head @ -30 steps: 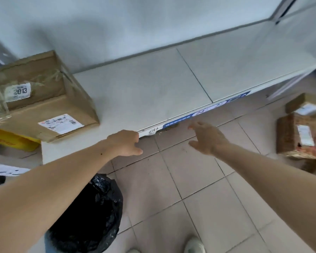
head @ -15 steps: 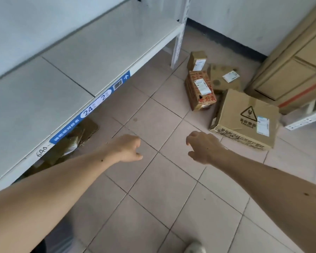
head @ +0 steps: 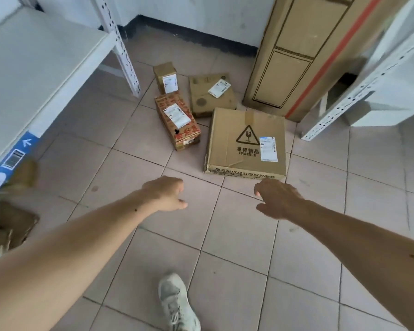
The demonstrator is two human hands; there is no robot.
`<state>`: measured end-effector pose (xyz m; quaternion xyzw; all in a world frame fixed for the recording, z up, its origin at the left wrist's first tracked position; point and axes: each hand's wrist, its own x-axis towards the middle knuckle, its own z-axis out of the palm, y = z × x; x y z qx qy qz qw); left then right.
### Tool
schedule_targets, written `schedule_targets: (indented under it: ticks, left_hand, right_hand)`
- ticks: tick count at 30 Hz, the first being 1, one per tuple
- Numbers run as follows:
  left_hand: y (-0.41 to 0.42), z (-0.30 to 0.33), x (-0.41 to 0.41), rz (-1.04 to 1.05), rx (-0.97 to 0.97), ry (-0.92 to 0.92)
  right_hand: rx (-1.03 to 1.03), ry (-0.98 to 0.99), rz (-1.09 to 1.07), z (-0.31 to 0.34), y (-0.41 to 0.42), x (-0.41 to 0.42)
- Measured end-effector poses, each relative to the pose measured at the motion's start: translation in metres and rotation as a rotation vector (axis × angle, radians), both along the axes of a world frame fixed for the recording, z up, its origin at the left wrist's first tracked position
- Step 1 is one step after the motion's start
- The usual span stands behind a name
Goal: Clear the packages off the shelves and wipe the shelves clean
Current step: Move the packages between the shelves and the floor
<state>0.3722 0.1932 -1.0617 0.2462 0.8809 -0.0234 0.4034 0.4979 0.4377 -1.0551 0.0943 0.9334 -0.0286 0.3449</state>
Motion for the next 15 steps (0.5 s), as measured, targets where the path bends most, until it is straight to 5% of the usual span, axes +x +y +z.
schedule_targets:
  ticks: [15]
  left_hand:
    - [0.176,-0.079,-0.139,-0.115,-0.012,-0.025]
  right_hand:
    - [-0.043,0.003,-0.293,-0.072,0.183,-0.103]
